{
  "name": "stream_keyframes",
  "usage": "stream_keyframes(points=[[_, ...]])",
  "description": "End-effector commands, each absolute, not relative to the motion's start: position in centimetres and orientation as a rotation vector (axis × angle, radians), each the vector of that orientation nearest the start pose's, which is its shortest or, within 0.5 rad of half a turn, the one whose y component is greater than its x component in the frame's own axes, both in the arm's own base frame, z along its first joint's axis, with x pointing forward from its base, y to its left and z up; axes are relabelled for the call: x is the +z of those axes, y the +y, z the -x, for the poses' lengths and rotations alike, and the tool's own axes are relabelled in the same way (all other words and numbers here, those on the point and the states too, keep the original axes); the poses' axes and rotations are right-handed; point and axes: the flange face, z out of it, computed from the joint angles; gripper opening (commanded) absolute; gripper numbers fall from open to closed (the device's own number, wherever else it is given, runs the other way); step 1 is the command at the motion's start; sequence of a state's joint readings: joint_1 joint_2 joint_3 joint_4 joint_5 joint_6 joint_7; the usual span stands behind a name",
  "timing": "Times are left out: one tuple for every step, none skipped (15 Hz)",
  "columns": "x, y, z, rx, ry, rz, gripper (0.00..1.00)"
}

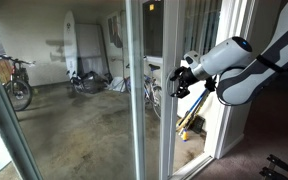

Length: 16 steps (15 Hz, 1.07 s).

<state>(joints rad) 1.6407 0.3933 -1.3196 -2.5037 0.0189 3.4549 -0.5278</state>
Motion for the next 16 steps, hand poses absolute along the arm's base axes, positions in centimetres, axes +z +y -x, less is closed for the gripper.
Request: stream_keyframes(points=[[34.5,17.7,-48.9,-1.412,-1.598,2.851,1.0],[34.5,17.7,-48.9,-1.413,-1.598,2.851,1.0],[34.6,17.7,-49.0,-1.413,-1.598,2.85,1.0],[34.6,17.7,-49.0,-1.414,-1.598,2.85,1.0],[34.6,17.7,-49.0,-1.414,-1.598,2.85,1.0],[34.6,17.7,-49.0,-1.414,-1.598,2.85,1.0],[34.0,18.7,-47.5,-1.381,-1.543,2.82,1.0],[33.5,19.3,-46.4,-1.341,-1.54,2.777,1.0],[32.7,19.9,-45.1,-1.304,-1.525,2.765,1.0],[32.0,19.5,-44.8,-1.291,-1.465,2.818,1.0],[31.6,19.1,-44.6,-1.296,-1.421,2.866,1.0],[32.3,19.1,-45.2,-1.356,-1.366,2.911,1.0],[33.0,19.1,-45.6,-1.391,-1.352,2.919,1.0],[33.2,19.1,-45.9,-1.393,-1.354,2.908,1.0],[33.9,18.9,-46.7,-1.406,-1.358,2.885,1.0],[34.6,17.7,-49.0,-1.414,-1.598,2.85,1.0]])
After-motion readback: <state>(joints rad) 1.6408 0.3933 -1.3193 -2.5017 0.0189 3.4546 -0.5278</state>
